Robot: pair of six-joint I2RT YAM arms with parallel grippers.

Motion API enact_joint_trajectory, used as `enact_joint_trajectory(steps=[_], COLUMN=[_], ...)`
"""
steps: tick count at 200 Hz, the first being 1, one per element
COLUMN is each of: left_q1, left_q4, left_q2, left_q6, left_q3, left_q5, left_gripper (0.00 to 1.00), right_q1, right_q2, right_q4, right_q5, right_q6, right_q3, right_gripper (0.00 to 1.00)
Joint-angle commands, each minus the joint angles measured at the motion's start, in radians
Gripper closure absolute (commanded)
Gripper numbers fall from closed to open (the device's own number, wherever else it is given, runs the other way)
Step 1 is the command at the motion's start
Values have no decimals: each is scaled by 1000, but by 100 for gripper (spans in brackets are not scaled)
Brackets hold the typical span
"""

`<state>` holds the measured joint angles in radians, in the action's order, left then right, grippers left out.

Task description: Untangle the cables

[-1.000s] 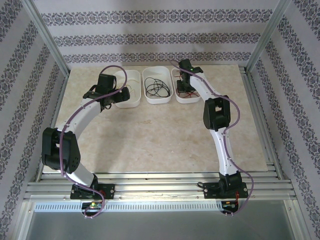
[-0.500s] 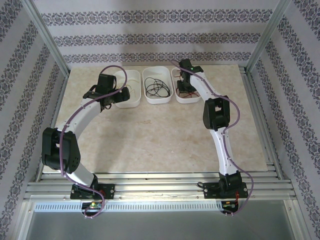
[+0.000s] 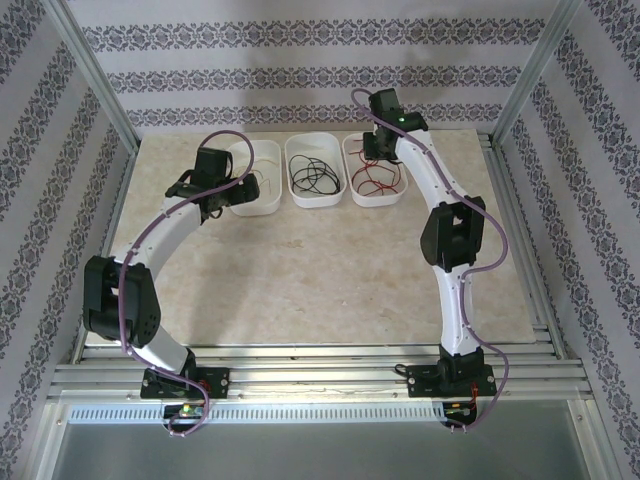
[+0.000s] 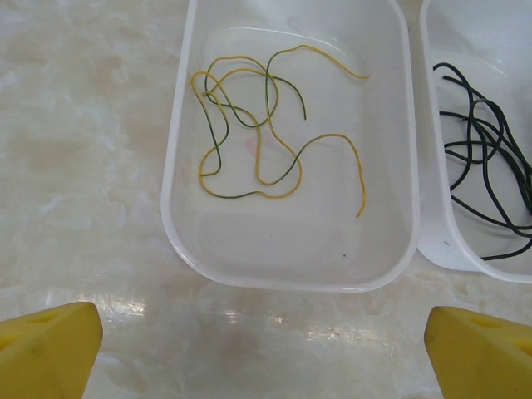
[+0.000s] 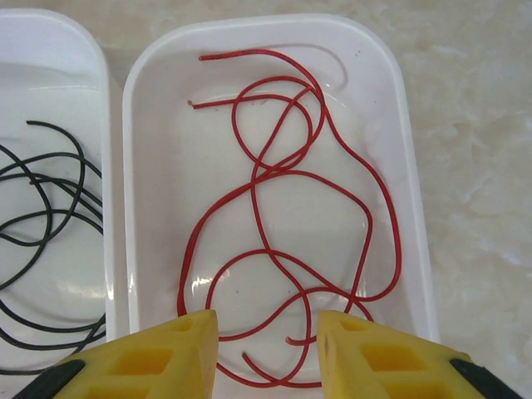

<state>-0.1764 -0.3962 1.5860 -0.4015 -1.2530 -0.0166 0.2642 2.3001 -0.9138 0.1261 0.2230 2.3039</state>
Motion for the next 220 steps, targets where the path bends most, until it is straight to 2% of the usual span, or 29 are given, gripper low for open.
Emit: enact_joint_trajectory(steps=[1, 38, 83, 91, 120, 150, 178, 200, 220], left_q1=[-1, 0, 16, 20, 29, 33, 41, 66, 101], left_q4=[-21, -43, 49, 90, 268, 516, 726, 903, 1048], left_q2=[-54, -103, -267, -309, -460, -560, -550, -476, -387], left_q6=[10, 49, 85, 101, 153, 230, 308, 375, 396], left_q3=[1, 27, 200, 248, 449, 660, 790, 861, 901], left_q5=[-37, -116, -243, -255, -334, -383, -402, -361, -273], left_gripper=[0, 1, 1, 1, 1, 1, 1, 1, 1], right_q1=[14, 8, -38, -48, -106, -178, -226, -238, -241], right_q2=[-71, -312, -708, -776, -1029, -1177, -1234, -1252, -1235], right_q4=[8, 162, 394, 431, 594, 694, 852, 1081, 1181], right_q5=[45, 89, 145, 153, 204, 244, 258, 256, 269], right_q6=[-13, 16, 90, 97, 140, 161, 147, 72, 20], right_q3=[-61, -367, -925, -1012, -1338, -1541, -1688, -1819, -1868], right_gripper=[62, 57, 42, 38, 2, 2, 2, 2, 2])
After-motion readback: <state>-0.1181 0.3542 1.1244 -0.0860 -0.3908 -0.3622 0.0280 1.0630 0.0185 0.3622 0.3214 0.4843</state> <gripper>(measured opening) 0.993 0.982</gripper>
